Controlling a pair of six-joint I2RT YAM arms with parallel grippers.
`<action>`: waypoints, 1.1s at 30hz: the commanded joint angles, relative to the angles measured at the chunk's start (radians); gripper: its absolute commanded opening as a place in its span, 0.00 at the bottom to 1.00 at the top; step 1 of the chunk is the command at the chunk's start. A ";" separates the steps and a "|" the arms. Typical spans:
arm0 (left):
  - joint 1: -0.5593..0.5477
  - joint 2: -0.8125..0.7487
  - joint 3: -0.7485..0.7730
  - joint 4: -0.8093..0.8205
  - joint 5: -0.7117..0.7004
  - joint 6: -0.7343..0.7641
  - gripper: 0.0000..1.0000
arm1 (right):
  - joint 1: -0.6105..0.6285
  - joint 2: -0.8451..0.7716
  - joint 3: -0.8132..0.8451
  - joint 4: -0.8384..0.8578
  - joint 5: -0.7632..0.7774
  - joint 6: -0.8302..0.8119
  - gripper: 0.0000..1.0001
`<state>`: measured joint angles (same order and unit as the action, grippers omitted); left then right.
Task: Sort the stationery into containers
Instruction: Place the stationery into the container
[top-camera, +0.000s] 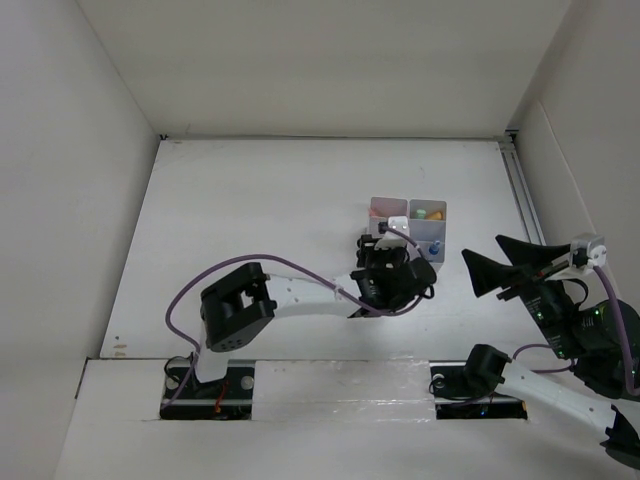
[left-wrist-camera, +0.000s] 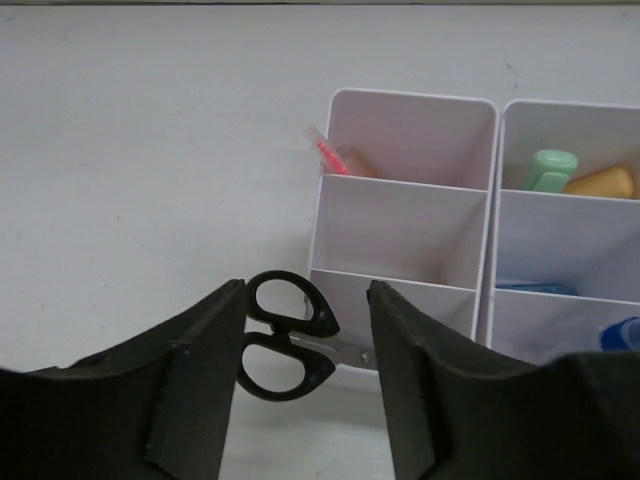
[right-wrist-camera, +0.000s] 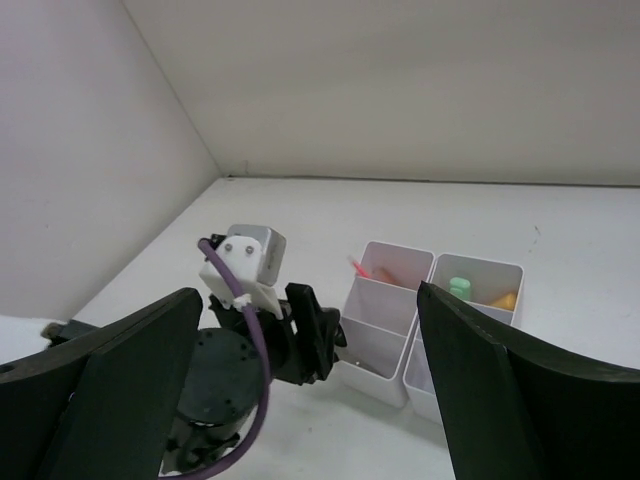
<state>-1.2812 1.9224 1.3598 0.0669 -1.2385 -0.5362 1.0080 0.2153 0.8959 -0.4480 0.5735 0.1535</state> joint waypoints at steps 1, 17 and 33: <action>-0.021 -0.151 0.032 -0.007 -0.059 -0.002 0.50 | -0.003 0.009 0.024 0.025 -0.020 0.003 0.94; 0.037 -0.506 0.095 -1.193 -0.145 -0.897 1.00 | -0.003 0.220 0.245 -0.234 0.100 -0.006 1.00; -0.003 -1.057 -0.192 -1.193 -0.047 -0.802 1.00 | -0.003 0.059 0.339 -0.531 0.229 0.004 1.00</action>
<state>-1.2766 0.8883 1.1820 -1.0969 -1.1740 -1.1423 1.0080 0.2947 1.2171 -0.9146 0.7513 0.1562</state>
